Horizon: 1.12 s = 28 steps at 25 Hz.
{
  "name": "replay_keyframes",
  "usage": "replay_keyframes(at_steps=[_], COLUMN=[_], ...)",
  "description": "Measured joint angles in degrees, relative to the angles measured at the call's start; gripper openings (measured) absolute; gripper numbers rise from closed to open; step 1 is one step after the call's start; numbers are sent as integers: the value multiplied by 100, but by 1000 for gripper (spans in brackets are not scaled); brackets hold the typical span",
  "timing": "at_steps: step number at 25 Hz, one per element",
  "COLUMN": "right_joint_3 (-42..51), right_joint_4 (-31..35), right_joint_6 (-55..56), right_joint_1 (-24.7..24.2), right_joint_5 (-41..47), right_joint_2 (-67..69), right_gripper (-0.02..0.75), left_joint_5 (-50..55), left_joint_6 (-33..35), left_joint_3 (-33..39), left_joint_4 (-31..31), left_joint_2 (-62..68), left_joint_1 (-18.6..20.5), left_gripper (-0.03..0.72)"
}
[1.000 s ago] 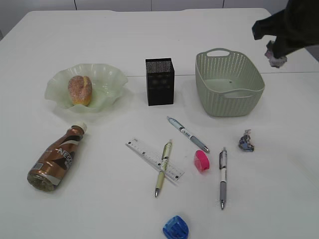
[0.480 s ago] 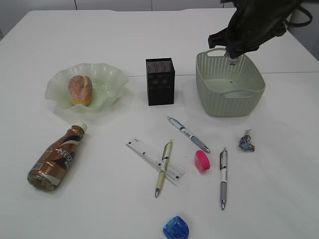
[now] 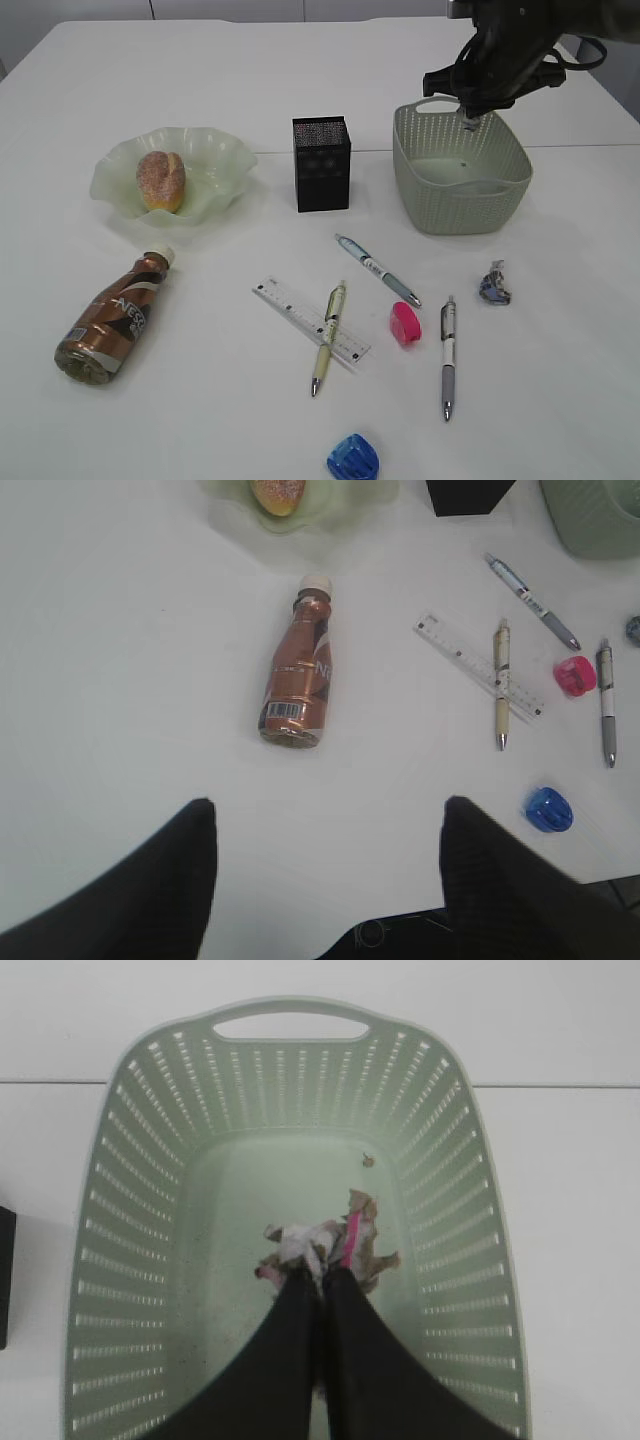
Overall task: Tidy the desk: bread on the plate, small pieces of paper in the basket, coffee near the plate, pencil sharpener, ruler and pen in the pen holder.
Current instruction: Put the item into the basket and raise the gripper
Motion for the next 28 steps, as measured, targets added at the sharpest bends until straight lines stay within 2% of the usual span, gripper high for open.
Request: replay_keyframes(at_steps=[2,3,7,10,16,22,25,28], right_joint_3=[-32,-32,-32,-44,-663,-1454,-1513,-1346], right_joint_4=[0,0,21,21,295,374,509,1020], right_joint_6=[24,33,38,38,-1,-299,-651,-936], right_joint_1=[0,0,0,0,0,0,0,0], right_joint_5=[0,-14,-88,-112,838,2694,2868,2939], right_joint_2=[24,32,37,37,-1,-447,-692,-947], right_gripper=[55,101,376,500,529,516,496,477], left_joint_5=[0,0,0,0,0,0,0,0], left_joint_6=[0,0,0,0,0,-127,-149,-149], left_joint_3=[0,0,0,0,0,0,0,0], left_joint_4=[-62,-94,-156,-169,-172,-172,-161,-161], left_joint_2=[0,0,0,0,0,0,0,0], left_joint_1=[0,0,0,0,0,0,0,0], left_gripper=[506,506,506,506,505,506,506,506])
